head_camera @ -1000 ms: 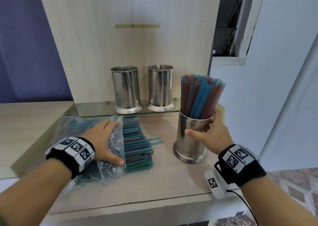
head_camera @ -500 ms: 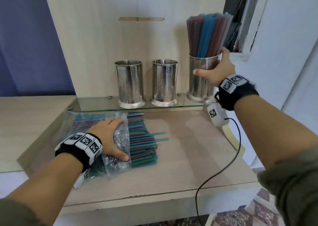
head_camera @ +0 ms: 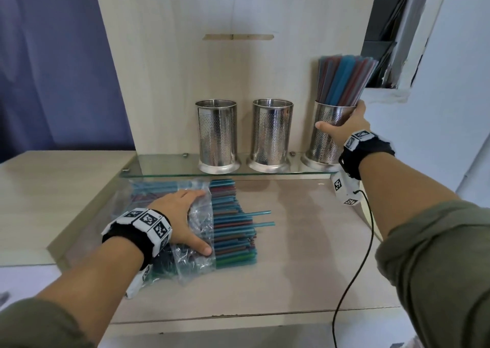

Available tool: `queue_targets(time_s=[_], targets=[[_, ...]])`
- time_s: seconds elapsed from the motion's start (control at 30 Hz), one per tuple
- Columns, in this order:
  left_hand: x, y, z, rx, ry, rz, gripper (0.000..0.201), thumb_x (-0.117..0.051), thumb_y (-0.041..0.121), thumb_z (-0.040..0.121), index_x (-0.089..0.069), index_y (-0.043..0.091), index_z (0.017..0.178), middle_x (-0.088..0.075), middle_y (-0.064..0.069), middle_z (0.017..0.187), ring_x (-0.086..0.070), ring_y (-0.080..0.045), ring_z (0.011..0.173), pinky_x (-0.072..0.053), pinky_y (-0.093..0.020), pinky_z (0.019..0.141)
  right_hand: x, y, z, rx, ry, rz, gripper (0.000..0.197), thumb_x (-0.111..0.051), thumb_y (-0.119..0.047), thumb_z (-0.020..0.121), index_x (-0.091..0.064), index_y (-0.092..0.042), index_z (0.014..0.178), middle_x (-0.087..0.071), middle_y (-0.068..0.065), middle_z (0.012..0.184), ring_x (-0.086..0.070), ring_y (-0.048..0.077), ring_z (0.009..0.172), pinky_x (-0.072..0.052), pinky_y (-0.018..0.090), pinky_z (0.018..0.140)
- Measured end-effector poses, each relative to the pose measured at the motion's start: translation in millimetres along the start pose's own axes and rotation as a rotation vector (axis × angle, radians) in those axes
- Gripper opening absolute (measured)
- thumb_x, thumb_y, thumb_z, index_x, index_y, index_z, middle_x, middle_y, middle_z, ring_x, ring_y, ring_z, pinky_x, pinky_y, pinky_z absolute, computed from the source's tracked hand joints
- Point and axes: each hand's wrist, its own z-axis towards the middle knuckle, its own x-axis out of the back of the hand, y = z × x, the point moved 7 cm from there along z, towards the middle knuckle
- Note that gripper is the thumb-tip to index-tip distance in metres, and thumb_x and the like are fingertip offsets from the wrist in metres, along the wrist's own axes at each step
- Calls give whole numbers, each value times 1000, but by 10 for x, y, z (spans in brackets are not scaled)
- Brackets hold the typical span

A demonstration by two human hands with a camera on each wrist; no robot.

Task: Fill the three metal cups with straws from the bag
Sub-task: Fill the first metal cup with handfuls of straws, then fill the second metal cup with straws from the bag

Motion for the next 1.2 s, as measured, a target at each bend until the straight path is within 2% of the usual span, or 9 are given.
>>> queue_targets(time_s=[0.07,0.13,0.23,0.33,0.47,0.63,0.73,0.9,1.2], targets=[[-6,0,3,4,3,-2,150,-64,94,20,-10,41,149,-25,9,156,-31,-18,141,-25,-39,117,-3,25,-23,4,2,16,113,-77,-50,74,-5,-16,154,-57,14,129,-58,33,111,-43,38,91],[4,2,-2,8,5,-3,148,-67,92,22,-11,41,149,-25,9,156,-31,-18,141,-26,-38,117,77,-26,-129,17,179,-49,111,-70,-61,75,-3,-22,155,-41,22,143,-48,41,123,-41,48,98],[10,-10,-6,15,17,-5,147,-68,90,22,-12,41,149,-26,10,156,-33,-18,140,-26,-36,116,169,-510,-422,389,483,-158,92,-59,-64,78,-22,-21,150,-31,23,148,-38,42,129,-33,51,105],[9,-16,1,14,20,-7,146,-68,90,22,-13,42,149,-25,11,156,-33,-18,139,-27,-37,116,-176,-1014,-591,702,161,-226,84,-63,-54,82,-28,-14,147,-30,21,150,-31,37,136,-28,48,114],[14,-2,-9,19,9,-8,145,-69,89,23,-12,42,148,-27,11,155,-34,-18,139,-28,-38,115,-633,-1114,-518,434,-213,-136,106,-76,-53,74,-10,-25,152,-9,14,159,-21,30,145,-25,44,116],[26,-1,-26,31,11,-19,145,-70,88,22,-14,43,148,-26,12,155,-33,-18,139,-28,-38,115,-816,-1012,-438,122,-340,69,117,-80,-50,72,-3,-18,155,-46,9,141,-48,25,125,-36,28,94],[18,-6,-22,38,7,-13,146,-69,89,21,-13,44,148,-26,11,156,-33,-18,139,-29,-39,115,-783,-972,-461,83,-360,53,111,-80,-51,72,-11,-18,153,-53,8,136,-54,23,112,-36,26,87],[0,-15,-10,37,-3,-7,149,-67,91,19,-12,43,148,-27,9,155,-33,-20,139,-29,-40,115,-270,-903,-627,134,-264,3,111,-82,-54,67,-19,-16,151,-52,6,140,-53,23,123,-34,22,91],[4,-13,-34,25,-28,9,146,-72,87,25,-12,40,149,-26,7,156,-34,-19,139,-29,-40,115,472,-180,-1373,120,-277,87,111,-91,-40,53,-31,-21,145,-53,-6,131,-53,12,114,-41,29,99]])
